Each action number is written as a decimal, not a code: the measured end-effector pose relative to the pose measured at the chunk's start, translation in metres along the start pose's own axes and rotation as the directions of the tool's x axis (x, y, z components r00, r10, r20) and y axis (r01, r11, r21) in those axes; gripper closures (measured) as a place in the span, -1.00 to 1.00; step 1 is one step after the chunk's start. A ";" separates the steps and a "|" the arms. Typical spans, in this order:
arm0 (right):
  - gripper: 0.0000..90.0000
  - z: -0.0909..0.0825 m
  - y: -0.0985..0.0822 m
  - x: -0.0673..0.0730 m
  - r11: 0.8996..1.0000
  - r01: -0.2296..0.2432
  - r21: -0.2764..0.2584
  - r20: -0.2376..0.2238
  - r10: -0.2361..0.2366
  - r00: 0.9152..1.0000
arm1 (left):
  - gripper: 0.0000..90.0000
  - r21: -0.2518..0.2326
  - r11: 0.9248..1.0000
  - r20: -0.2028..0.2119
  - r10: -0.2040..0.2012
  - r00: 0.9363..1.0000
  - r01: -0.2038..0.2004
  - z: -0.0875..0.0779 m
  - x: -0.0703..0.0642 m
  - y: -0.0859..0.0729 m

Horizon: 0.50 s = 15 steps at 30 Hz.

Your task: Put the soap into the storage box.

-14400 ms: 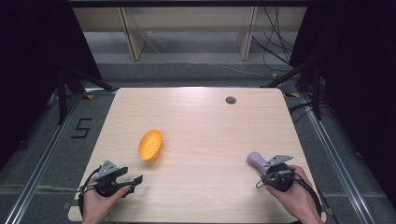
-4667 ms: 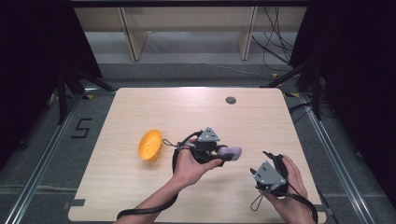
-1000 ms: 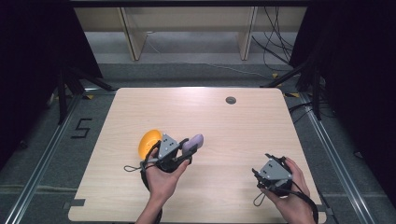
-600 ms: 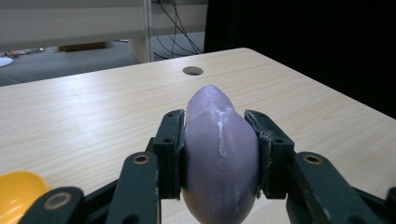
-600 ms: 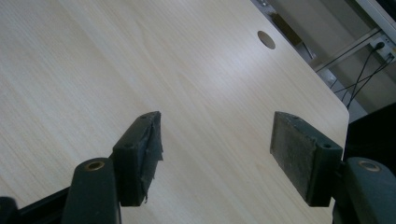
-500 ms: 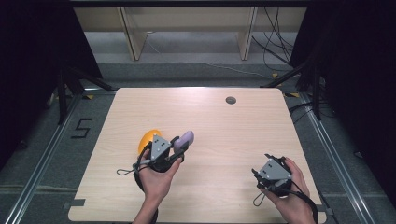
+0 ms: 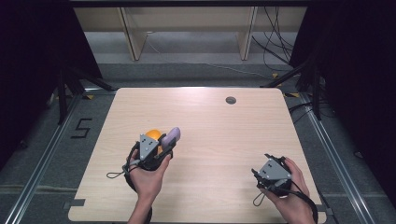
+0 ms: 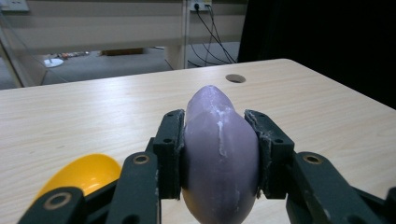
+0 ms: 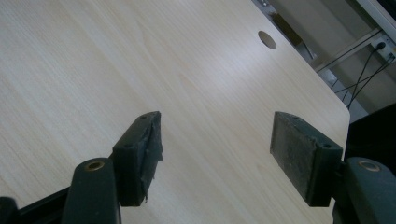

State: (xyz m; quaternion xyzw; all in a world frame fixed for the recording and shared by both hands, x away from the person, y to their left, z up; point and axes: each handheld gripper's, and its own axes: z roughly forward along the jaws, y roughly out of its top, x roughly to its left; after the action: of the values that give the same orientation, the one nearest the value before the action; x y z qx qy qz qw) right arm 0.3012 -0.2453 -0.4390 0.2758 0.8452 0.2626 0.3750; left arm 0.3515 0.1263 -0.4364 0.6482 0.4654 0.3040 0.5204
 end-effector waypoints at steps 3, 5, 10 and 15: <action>-0.23 0.000 0.000 0.000 1.000 -0.001 0.001 -0.001 0.001 1.000 | 0.31 -0.008 1.000 -0.027 0.012 1.000 -0.012 0.000 0.005 0.000; -0.23 0.000 0.000 0.000 1.000 0.000 0.000 -0.001 0.000 1.000 | 0.31 -0.012 1.000 -0.050 0.010 0.999 -0.011 0.000 0.008 -0.001; -0.23 0.001 0.000 0.000 1.000 -0.002 -0.001 -0.002 0.002 1.000 | 0.31 -0.015 1.000 -0.104 -0.001 0.995 0.000 -0.002 0.020 -0.003; -0.23 0.001 0.000 0.000 1.000 0.005 0.000 -0.004 -0.005 1.000 | 0.31 -0.008 1.000 -0.166 -0.005 0.986 0.003 -0.001 0.031 -0.007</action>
State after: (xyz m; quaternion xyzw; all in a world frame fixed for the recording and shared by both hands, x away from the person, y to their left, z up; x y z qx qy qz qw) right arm 0.3018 -0.2447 -0.4397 0.2733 0.8467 0.2623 0.3737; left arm 0.3600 0.1553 -0.4456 0.6175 0.5074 0.3578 0.4829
